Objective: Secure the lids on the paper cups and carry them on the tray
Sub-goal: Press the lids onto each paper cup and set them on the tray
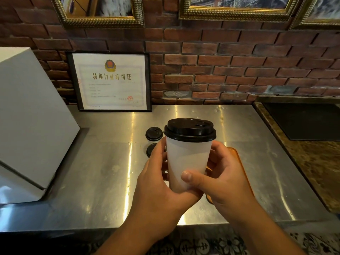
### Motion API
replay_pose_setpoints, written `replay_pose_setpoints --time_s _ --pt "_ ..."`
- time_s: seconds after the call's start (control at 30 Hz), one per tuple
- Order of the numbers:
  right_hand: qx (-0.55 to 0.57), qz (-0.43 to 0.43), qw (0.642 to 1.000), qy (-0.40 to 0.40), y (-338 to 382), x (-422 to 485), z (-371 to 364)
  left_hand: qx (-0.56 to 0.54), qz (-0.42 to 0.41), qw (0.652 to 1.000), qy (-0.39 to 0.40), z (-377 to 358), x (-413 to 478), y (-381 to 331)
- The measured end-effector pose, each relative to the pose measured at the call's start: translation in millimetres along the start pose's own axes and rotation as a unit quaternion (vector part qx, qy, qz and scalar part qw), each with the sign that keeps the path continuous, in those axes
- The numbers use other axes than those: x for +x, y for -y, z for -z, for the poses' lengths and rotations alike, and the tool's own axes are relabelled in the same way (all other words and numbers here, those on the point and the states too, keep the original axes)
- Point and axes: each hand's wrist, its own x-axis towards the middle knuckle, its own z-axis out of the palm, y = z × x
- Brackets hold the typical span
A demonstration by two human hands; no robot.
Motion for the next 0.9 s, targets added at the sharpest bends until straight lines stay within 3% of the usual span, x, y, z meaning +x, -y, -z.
replay_pose_setpoints --time_s 0.17,0.9 --pt "0.010 -0.007 1.000 0.024 1.5 -2.0 -0.2 0.001 -0.003 1.000 -0.005 0.9 -0.9 -1.3" --pt "-0.024 0.012 1.000 -0.012 3.1 -8.3 -3.8 0.019 0.005 1.000 -0.002 -0.9 -8.1 0.9"
